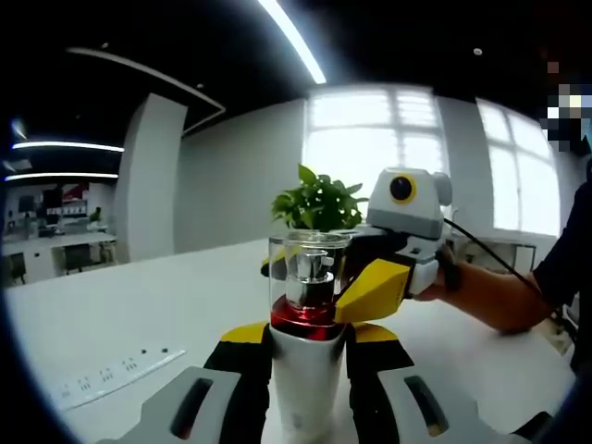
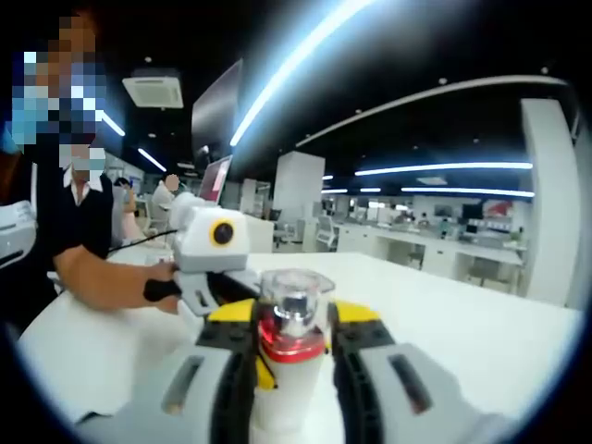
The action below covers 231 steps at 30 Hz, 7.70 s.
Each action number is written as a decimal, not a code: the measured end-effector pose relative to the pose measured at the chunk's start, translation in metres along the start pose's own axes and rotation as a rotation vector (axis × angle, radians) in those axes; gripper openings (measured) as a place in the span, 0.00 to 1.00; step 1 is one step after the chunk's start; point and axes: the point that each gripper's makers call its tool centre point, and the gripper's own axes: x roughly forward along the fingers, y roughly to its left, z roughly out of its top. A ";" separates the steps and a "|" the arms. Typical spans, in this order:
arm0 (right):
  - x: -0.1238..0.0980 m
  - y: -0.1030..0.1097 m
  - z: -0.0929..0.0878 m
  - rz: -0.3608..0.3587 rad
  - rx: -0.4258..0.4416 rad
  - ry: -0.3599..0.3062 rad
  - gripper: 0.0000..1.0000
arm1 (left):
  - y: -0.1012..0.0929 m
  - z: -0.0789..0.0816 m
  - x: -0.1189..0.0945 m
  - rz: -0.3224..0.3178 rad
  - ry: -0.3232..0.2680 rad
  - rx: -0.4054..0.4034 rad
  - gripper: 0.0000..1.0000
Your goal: Arrange the skincare products in the storage area until every visible bottle or jar stands upright without overlapping.
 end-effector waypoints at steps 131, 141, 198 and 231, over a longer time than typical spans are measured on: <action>-0.002 0.064 0.072 0.163 -0.039 -0.114 0.98 | -0.046 0.028 -0.049 0.034 -0.081 0.048 0.97; 0.001 0.073 0.073 0.185 -0.056 -0.104 0.96 | -0.059 0.024 -0.070 0.055 -0.085 0.047 0.97; 0.040 0.157 0.054 0.331 -0.118 0.001 0.81 | -0.118 -0.044 -0.229 0.193 -0.024 0.012 0.95; 0.113 0.220 0.045 0.419 -0.126 0.092 0.77 | -0.093 -0.051 -0.326 0.345 -0.146 -0.024 0.94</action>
